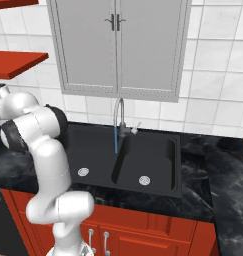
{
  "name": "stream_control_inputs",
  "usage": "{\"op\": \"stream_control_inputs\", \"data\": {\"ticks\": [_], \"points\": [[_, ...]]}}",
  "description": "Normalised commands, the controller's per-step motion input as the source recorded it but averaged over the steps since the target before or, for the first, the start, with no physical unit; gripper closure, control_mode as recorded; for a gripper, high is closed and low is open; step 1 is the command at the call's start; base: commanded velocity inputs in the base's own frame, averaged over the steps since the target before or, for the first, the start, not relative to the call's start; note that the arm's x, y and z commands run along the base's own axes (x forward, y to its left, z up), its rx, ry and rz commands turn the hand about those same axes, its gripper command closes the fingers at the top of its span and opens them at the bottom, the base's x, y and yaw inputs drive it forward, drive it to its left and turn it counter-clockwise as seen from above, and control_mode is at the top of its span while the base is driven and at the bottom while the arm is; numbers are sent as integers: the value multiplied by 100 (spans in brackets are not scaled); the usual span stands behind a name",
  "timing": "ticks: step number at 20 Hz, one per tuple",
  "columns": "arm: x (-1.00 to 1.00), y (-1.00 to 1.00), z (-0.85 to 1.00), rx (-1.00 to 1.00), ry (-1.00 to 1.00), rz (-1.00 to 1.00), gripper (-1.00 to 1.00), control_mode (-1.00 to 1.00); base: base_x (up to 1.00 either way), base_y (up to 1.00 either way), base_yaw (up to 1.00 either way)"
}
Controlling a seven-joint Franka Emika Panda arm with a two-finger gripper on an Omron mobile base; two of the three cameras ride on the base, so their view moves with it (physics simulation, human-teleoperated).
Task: Soak the sponge with water for a few seconds and then drop it inside the sink.
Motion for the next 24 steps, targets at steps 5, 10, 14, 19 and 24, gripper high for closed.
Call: {"op": "stream_control_inputs", "data": {"ticks": [5,10,14,19,24], "points": [[-1,-48,7,0,0,-4,100,-100,0,0,0],[-4,-52,6,0,0,-6,100,-100,0,0,0],[-4,-53,3,0,0,-7,100,-100,0,0,0],[-1,-52,5,0,0,-8,100,-100,0,0,0],[0,-50,0,0,0,-10,100,-100,0,0,0]]}}
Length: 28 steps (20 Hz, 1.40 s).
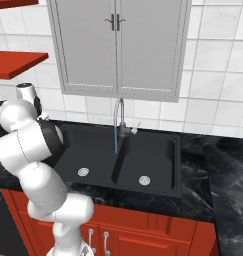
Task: Soak the sponge with water for a few seconds and then drop it inside the sink.
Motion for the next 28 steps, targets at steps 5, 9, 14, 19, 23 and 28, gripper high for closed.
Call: {"op": "stream_control_inputs", "data": {"ticks": [5,9,14,19,23,28], "points": [[0,-41,0,0,-1,-14,100,-100,0,0,0],[0,-24,0,0,-2,-11,100,-100,0,0,0],[-1,-11,0,0,-2,-9,100,-100,0,0,0],[-7,-15,0,0,-1,-9,100,-100,0,0,0],[-3,-23,0,0,-4,-10,100,-100,0,0,0],[0,-21,0,-5,-6,-10,100,-100,0,0,0]]}}
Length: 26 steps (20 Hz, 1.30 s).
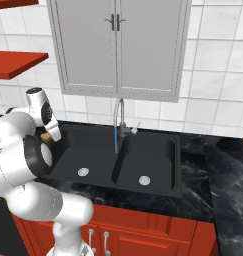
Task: Soak the sponge with water for a few seconds and then drop it inside the sink.
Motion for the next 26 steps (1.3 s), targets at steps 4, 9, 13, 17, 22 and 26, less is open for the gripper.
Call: {"op": "stream_control_inputs", "data": {"ticks": [4,9,13,17,22,26], "points": [[0,-15,0,-7,-4,-9,100,-100,0,0,0],[0,-17,0,-7,0,-10,100,-100,0,0,0],[0,-21,0,-7,0,-10,100,-100,0,0,0],[0,-22,0,-9,0,-10,100,-100,0,0,0],[0,-26,-4,-10,-3,-10,100,-100,0,0,0],[0,-22,-14,-11,-13,-10,100,-100,0,0,0]]}}
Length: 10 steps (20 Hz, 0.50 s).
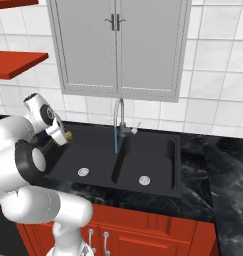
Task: Soak the sponge with water for a few seconds and then drop it inside the sink.
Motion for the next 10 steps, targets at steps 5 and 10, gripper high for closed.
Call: {"op": "stream_control_inputs", "data": {"ticks": [5,10], "points": [[5,-17,-9,-9,-21,-7,100,-100,0,0,0],[3,0,0,-2,-14,0,100,-100,0,0,0]]}}
